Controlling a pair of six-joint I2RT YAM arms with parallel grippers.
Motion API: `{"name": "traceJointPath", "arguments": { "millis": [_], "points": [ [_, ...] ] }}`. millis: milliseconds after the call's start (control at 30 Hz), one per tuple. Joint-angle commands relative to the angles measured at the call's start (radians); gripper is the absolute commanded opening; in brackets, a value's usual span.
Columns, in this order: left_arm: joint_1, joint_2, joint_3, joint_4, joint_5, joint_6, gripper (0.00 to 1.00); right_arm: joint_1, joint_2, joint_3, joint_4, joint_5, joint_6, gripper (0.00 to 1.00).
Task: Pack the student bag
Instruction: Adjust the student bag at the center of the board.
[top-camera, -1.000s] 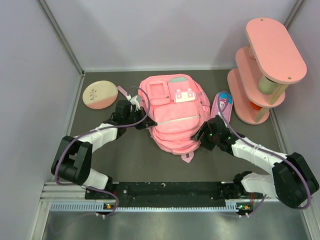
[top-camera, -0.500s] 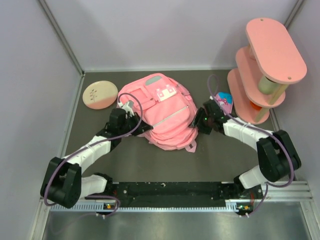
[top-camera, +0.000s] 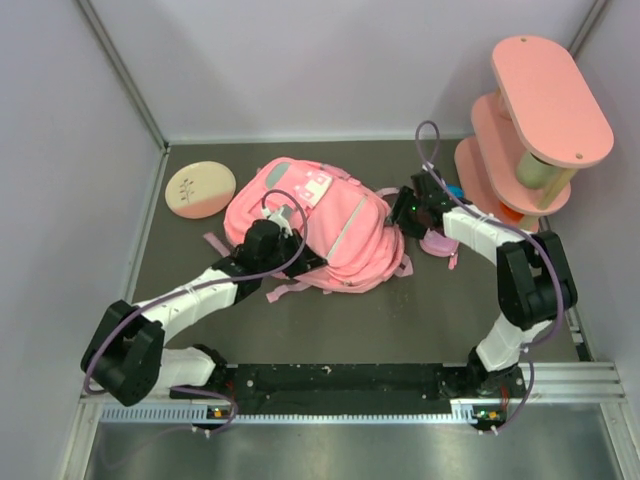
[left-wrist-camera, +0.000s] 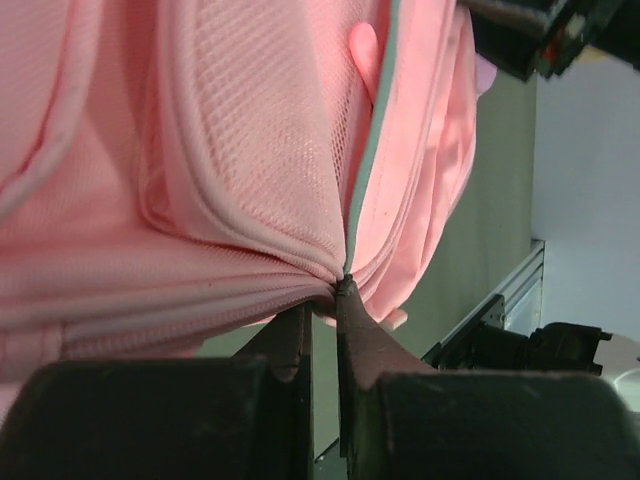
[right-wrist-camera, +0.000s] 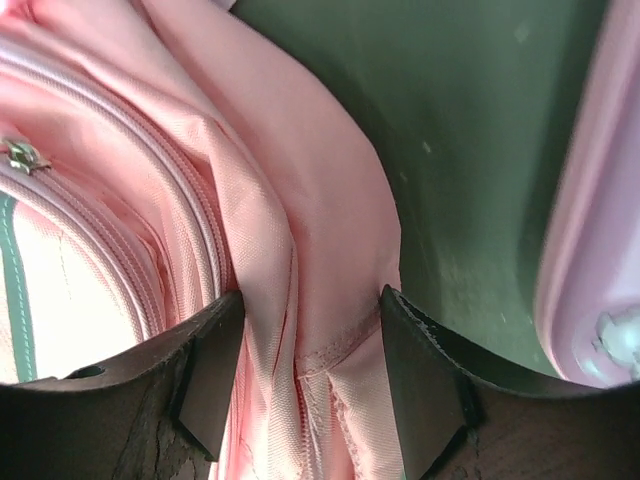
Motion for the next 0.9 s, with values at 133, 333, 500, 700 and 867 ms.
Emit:
{"name": "traceJointPath", "arguments": {
  "millis": [133, 333, 500, 700, 867],
  "points": [
    [-0.087, -0.015, 0.063, -0.034, 0.062, 0.002, 0.00, 0.020, 0.045, 0.204, 0.149, -0.162, -0.060, 0.66],
    [-0.086, 0.045, 0.086, 0.008, 0.077, -0.023, 0.00, 0.000, -0.189, 0.096, 0.071, 0.072, -0.106, 0.84],
    [-0.084, 0.083, 0.106, 0.033, 0.105, -0.037, 0.00, 0.000, -0.423, -0.077, 0.060, 0.100, -0.043, 0.87],
    [-0.078, 0.079, 0.117, 0.033, 0.105, -0.032, 0.00, 0.095, -0.725, -0.371, 0.099, -0.055, 0.161, 0.79],
    [-0.075, 0.068, 0.129, 0.013, 0.100, -0.018, 0.00, 0.318, -0.805, -0.441, 0.051, 0.046, 0.253, 0.72]
  ]
}}
